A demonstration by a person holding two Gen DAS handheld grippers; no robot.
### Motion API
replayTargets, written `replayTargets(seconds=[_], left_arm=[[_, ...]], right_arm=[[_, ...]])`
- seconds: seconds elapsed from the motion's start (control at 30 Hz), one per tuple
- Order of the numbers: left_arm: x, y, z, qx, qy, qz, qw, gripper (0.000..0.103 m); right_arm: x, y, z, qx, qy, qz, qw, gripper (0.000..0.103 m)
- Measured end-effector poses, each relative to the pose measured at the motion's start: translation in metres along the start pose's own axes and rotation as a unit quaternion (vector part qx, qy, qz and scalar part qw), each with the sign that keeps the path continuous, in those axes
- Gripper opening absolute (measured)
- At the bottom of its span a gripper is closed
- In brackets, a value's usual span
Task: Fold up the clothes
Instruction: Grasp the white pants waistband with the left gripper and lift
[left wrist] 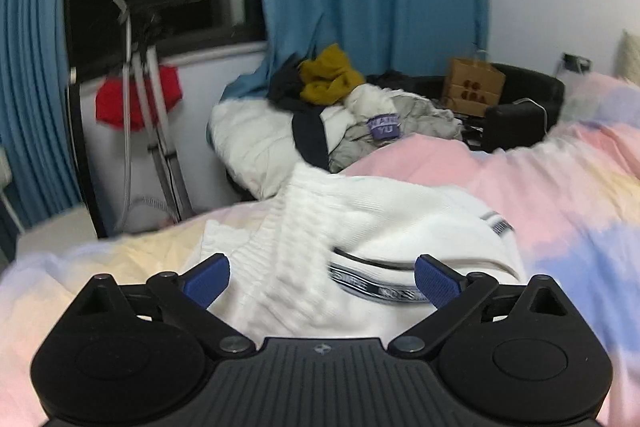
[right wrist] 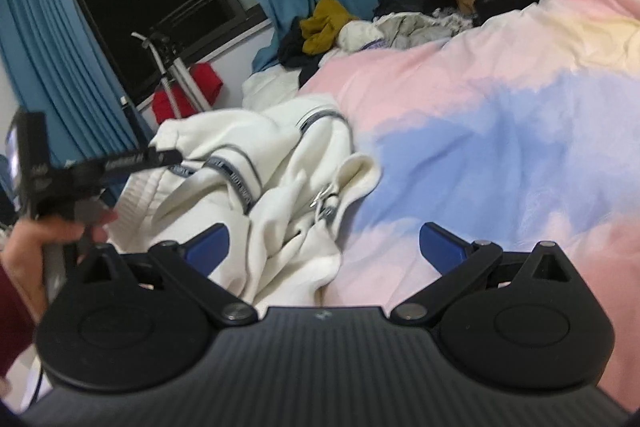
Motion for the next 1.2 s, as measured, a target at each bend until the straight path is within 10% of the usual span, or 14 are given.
replayTargets(seconds=[0.2,0.3,0.43,0.7,0.93,1.2], left_arm=[[0.03,-0.009,0.017,-0.034,0.004,0.033,0.9989,0.095],[0.041,-0.011,0.017,-0.039,0.014,0.053,0.9977,0.074],[0.03,-0.013,-0.001,-0.036,0.0,0.044,0.9984,0.015],[-0.089,0.024,-0.061,0.029,0.008,-0.04,0.9988,0.013],[-0.178,0.142,-0.094,0.048,0.055,-0.042,0.9964,0.013],[-0.194,0.266,-0.095,-0.012,0.059,-0.001,0.9982,0.015]], right_arm=[[0.022,0.009,0.004,-0.012,-0.018,0.042,0.999,0.103],[0.015,0.009,0.007,-0.018,-0.027,0.03,0.999,0.103],[0.007,0.008,0.01,-0.03,-0.018,0.013,0.999,0.103],[-0.017,0.001,0.01,-0.036,0.003,-0.027,0.999,0.103],[-0.046,-0.006,0.002,-0.006,-0.026,-0.065,0.998,0.103],[-0.051,0.01,0.027,-0.054,-0.072,-0.031,0.995,0.103]])
Point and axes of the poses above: each gripper's, at about its wrist camera, not at the fingertips, and x roughly the way its jaws point, z to its left, y to its underside, the point moved 4 cm from there along x, roughly the way its jaws point, and after that the axes turned 12 degrees about z, right-handed, at the moved point
